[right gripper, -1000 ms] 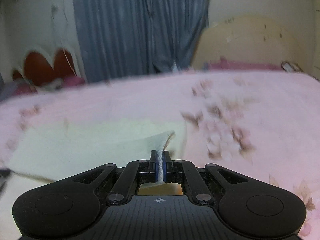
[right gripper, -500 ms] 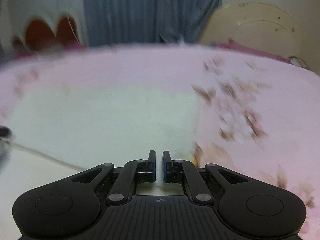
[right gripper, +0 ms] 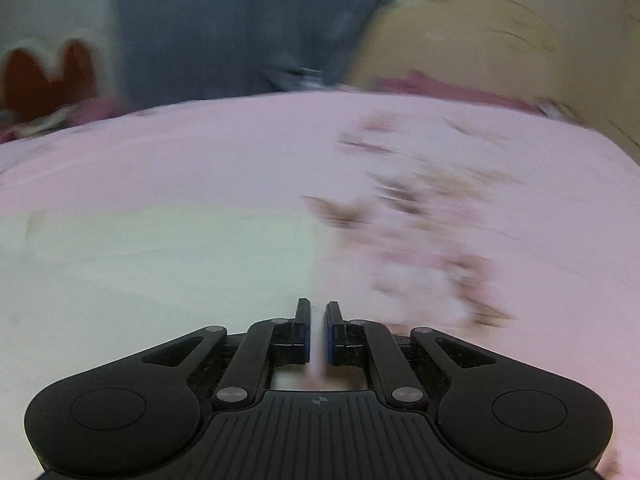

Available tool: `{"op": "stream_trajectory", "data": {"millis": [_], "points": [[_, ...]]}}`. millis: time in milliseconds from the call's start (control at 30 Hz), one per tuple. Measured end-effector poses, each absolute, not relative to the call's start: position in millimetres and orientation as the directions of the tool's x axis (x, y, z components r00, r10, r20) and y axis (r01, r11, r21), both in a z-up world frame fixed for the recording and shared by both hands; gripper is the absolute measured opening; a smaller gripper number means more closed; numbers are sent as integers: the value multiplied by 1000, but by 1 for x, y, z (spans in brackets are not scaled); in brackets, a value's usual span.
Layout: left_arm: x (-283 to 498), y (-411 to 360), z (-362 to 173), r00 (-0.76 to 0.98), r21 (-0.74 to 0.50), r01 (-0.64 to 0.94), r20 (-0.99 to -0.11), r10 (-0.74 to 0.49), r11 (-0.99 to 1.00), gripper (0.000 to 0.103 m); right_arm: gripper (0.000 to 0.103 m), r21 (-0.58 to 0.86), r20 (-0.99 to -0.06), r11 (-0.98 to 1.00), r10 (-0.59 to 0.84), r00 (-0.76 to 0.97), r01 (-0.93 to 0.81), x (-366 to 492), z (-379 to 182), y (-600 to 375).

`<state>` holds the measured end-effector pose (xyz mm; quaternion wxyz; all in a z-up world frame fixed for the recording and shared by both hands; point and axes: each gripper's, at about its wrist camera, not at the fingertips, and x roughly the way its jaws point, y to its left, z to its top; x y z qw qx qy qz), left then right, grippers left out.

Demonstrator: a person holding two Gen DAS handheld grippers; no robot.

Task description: Fold small clothes

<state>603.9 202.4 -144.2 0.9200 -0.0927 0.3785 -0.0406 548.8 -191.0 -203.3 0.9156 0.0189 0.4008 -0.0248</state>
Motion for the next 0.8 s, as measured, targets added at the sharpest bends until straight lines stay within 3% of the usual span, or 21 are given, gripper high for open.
{"op": "stream_trajectory", "data": {"millis": [100,167,333,433,600,667,733,800], "points": [[587,181,-133,743,-244,55,-637,-202,968,59,4,84,-670,996,55,740,2,533,-182,-173],[579,148,-131,739,-208,132,-631,-236,969,59,4,109,-637,989,150,756,-104,531,-174,-139],[561,99,-149,709,-106,211,-667,-227,972,58,9,127,-665,941,315,677,-314,529,-186,-59],[544,116,-157,721,-79,205,-662,-206,975,59,38,72,-668,934,306,678,-350,522,-197,-59],[515,155,-156,732,-56,165,-663,-160,985,59,38,29,-683,992,107,722,-119,515,-201,-143],[515,158,-148,734,-47,139,-665,-135,989,56,38,72,-697,992,122,707,-100,513,-197,-161],[509,153,-138,752,-53,121,-646,-127,991,55,38,23,-654,994,98,750,-109,503,-181,-151],[502,143,-134,759,-56,147,-634,-149,988,56,38,62,-619,984,171,767,-169,485,-168,-141]]}}
